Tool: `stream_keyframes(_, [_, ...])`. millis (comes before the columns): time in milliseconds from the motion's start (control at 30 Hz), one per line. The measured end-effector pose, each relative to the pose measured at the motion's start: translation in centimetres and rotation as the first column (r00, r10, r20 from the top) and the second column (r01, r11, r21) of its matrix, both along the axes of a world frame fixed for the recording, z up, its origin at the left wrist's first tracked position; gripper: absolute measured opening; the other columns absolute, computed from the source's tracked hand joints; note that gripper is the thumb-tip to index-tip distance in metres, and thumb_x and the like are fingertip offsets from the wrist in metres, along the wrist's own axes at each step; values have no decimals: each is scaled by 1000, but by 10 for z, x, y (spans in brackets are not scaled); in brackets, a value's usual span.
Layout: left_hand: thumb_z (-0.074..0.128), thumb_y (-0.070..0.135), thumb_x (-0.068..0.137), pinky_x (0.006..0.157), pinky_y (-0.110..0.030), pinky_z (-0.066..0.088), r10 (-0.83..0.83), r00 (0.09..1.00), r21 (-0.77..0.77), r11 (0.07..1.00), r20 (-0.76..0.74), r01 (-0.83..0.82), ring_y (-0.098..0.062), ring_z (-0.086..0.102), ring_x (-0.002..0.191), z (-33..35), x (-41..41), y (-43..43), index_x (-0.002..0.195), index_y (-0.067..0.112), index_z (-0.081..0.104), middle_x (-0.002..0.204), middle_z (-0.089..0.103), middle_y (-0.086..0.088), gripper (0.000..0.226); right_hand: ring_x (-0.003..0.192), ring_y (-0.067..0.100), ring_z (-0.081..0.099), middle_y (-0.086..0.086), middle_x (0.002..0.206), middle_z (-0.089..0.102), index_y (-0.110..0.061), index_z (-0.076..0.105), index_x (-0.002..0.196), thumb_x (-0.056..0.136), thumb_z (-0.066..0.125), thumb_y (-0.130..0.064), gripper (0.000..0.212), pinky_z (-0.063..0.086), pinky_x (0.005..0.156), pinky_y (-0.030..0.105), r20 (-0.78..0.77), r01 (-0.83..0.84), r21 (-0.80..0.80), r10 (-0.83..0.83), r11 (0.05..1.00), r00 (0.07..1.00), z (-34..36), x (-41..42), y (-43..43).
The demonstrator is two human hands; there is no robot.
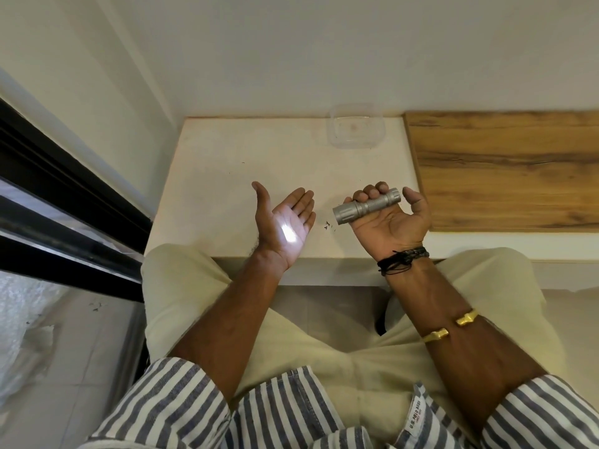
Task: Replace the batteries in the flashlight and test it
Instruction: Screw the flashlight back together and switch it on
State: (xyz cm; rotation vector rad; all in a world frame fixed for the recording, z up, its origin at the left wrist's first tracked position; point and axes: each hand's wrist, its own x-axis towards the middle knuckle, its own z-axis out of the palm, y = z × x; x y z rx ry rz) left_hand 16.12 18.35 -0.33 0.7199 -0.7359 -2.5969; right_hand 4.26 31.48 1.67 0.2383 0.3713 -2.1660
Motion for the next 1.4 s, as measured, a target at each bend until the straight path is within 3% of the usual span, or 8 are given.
stream_keyframes(233, [22,82,87,124,-44,15,102,993,-28,995,67,-100,-30,25,149,0,-1,-2,153,6,27,160,30,-13,100,91,23,63,7,93,62,-9,63,98,96,52,4,17,49,105,50,-279,3,366,107,930,954,0,-2,-5])
stream_keyframes(500, [19,77,91,122,-44,22,295,939,-176,948,176,-264,-28,38,143,-4,3,-10,148,7,39,153,43,-12,92,95,9,65,-7,101,71,-14,73,105,81,81,-6,27,55,87,37,-784,586,529,90,614,614,-3,0,-6])
stream_keyframes(600, [18,77,91,122,-44,23,309,933,-190,942,182,-275,-29,38,143,-3,2,-9,148,7,38,153,43,-12,93,109,22,68,-13,103,74,-13,72,108,81,80,-4,29,55,95,56,-794,630,467,-20,620,608,0,-2,-5])
stream_keyframes(767, [18,77,91,122,-45,23,317,929,-189,940,190,-282,-29,39,143,-3,1,-9,148,8,38,153,43,-12,92,122,48,59,21,128,66,-1,67,122,85,78,-2,39,52,99,60,-742,592,469,-70,656,666,-1,-7,-4])
stream_keyframes(933, [20,77,91,121,-43,24,334,923,-184,936,189,-301,-27,39,142,-6,2,-13,147,6,40,151,45,-13,92,85,19,69,6,102,74,-15,72,107,88,77,-13,20,59,68,30,-724,558,498,-35,664,688,3,-8,-3])
stream_keyframes(1133, [21,77,91,121,-43,24,351,916,-189,930,193,-317,-27,40,142,-7,3,-13,147,7,39,151,46,-12,92,84,2,67,-9,91,70,-18,71,99,85,69,-10,17,60,78,43,-813,697,542,85,470,575,1,-4,-3])
stream_keyframes(1300, [17,76,92,121,-44,24,346,917,-210,929,196,-306,-28,39,142,-8,2,-12,148,9,39,152,45,-11,90,120,25,65,0,121,71,-14,69,121,91,73,-7,31,55,99,50,-838,625,443,48,642,544,1,-6,-1])
stream_keyframes(1400, [18,76,92,121,-44,24,343,920,-204,930,192,-304,-27,40,142,-8,3,-12,148,8,39,152,45,-11,91,111,26,69,4,116,73,-18,71,114,89,75,-12,25,59,83,33,-788,550,444,17,707,615,1,-6,-4])
